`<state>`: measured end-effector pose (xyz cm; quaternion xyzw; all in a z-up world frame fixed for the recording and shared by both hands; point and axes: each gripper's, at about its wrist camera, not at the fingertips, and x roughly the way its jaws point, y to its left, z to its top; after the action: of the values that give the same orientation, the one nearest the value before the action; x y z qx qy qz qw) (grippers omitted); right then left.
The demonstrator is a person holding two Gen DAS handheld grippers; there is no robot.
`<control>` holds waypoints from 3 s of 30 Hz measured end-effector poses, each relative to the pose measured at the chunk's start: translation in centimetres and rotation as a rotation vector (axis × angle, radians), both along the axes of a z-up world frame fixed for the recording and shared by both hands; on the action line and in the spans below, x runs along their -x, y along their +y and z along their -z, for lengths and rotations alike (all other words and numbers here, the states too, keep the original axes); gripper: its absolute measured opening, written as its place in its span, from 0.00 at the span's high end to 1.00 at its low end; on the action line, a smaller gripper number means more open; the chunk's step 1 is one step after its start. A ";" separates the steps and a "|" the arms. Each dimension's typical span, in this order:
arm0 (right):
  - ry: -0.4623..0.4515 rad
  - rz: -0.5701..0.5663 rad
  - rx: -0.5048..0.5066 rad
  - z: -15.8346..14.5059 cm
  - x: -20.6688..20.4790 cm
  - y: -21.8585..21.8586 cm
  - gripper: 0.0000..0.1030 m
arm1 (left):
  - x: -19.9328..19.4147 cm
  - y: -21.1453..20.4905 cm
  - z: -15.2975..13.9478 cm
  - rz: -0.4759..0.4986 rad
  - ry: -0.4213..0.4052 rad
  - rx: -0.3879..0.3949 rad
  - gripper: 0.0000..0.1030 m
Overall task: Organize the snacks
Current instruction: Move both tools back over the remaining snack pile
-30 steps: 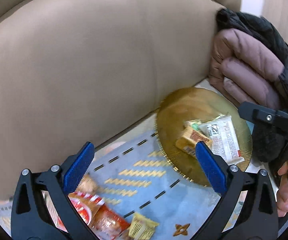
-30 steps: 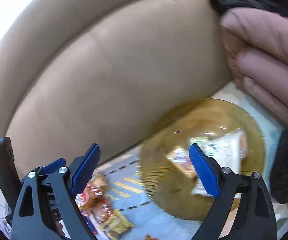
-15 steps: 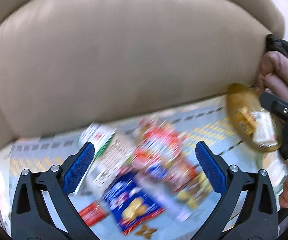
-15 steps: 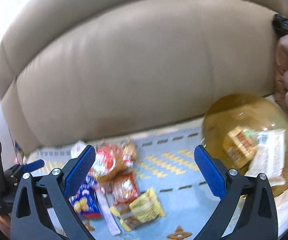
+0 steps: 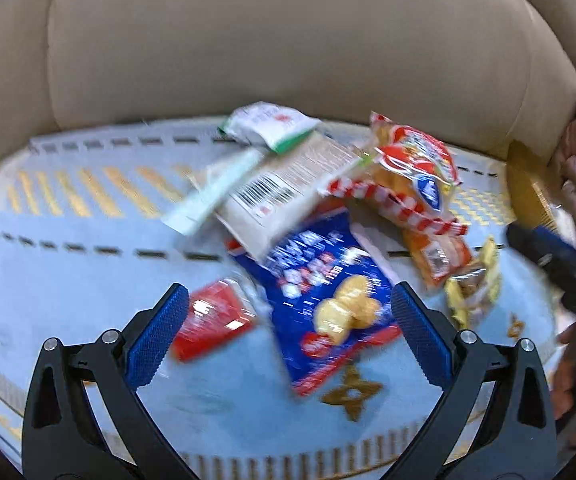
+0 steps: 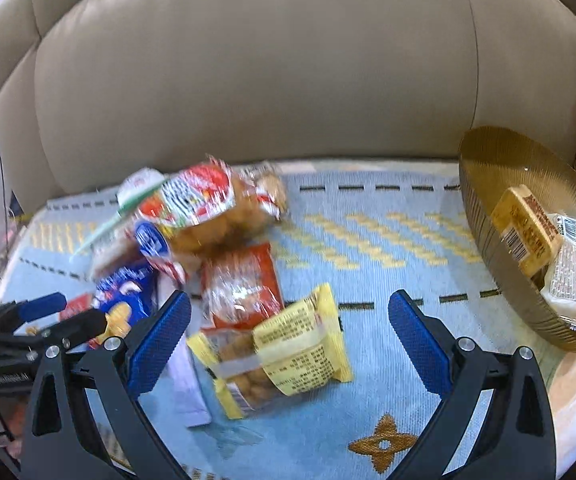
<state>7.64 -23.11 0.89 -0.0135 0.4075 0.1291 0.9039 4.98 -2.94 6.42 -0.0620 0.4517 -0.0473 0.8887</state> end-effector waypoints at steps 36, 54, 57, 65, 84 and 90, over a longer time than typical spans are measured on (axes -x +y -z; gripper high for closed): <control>0.059 -0.124 0.009 5.8 -0.7 0.4 0.05 | -3.2 -3.2 4.3 -0.068 -0.090 -0.102 0.03; 0.058 -0.126 0.013 5.9 -0.7 0.4 0.05 | -3.0 -3.1 4.3 -0.068 -0.087 -0.112 0.03; 0.058 -0.126 0.013 5.9 -0.7 0.4 0.05 | -3.1 -3.2 4.3 -0.068 -0.087 -0.113 0.03; 0.058 -0.127 0.018 6.0 -0.7 0.5 0.05 | -3.1 -3.2 4.3 -0.068 -0.086 -0.115 0.03; 0.058 -0.126 0.019 6.0 -0.6 0.6 0.05 | -3.1 -3.2 4.3 -0.069 -0.083 -0.121 0.03; 0.058 -0.126 0.019 6.0 -0.7 0.6 0.05 | -3.1 -3.2 4.3 -0.069 -0.082 -0.122 0.03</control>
<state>8.30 -22.52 -5.11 -0.0442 0.4328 0.1823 0.8817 8.11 -6.13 2.16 -0.0215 0.4145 0.0086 0.9098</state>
